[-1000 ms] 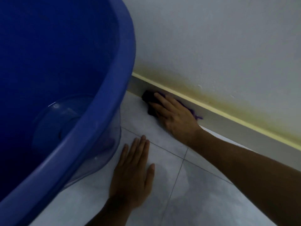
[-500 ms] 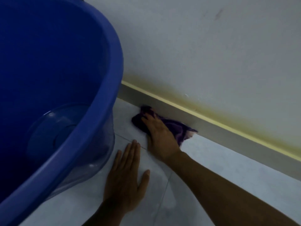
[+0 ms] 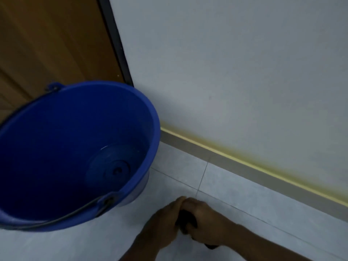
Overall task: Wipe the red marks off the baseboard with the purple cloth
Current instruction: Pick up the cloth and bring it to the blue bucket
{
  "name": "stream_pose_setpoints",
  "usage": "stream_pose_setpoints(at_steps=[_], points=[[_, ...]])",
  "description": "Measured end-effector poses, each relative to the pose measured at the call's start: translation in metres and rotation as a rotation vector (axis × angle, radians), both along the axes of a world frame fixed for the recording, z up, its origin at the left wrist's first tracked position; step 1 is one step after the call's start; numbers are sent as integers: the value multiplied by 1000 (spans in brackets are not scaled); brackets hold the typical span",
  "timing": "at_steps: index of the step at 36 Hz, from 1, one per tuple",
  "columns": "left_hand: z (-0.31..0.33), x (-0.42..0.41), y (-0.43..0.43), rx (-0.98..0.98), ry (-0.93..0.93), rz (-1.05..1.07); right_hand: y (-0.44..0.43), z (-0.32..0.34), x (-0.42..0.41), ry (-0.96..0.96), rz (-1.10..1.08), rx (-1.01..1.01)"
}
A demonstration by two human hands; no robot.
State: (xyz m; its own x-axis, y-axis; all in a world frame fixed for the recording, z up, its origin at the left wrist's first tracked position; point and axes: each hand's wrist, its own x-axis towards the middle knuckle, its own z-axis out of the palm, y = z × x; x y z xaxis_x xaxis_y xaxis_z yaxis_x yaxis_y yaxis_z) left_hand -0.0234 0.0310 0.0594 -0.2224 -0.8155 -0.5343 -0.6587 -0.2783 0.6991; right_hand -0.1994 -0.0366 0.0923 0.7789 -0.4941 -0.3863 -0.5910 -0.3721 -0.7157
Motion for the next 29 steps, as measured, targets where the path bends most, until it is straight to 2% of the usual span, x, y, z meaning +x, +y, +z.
stream_pose_setpoints(at_steps=[2, 5, 9, 11, 13, 16, 20, 23, 25, 27, 29], points=[[38, -6, -9, -4, -64, -74, -5, 25, -10, -3, 8, -10], [82, -15, -20, -33, -164, -115, -16, 69, -22, 133, -8, -79], [134, -22, -37, -143, -273, -133, -30, 134, -20, 330, -31, -435], [170, -22, -56, -184, -345, -113, -39, 165, -13, 348, -84, -595], [208, -14, -82, -248, -380, -110, -50, 195, -6, 254, -194, -659], [269, 13, -113, -405, -411, -105, -67, 232, 9, -5, -340, -682], [333, 54, -116, -556, -504, -121, -73, 263, 42, -315, -365, -752], [336, 81, -95, -517, -478, -82, -65, 252, 64, -408, -262, -671], [320, 94, -73, -418, -465, -95, -54, 233, 71, -431, -127, -513], [297, 103, -53, -297, -487, -128, -37, 210, 72, -363, 10, -307], [270, 114, -39, -174, -524, -133, -19, 189, 69, -300, -3, -160]])
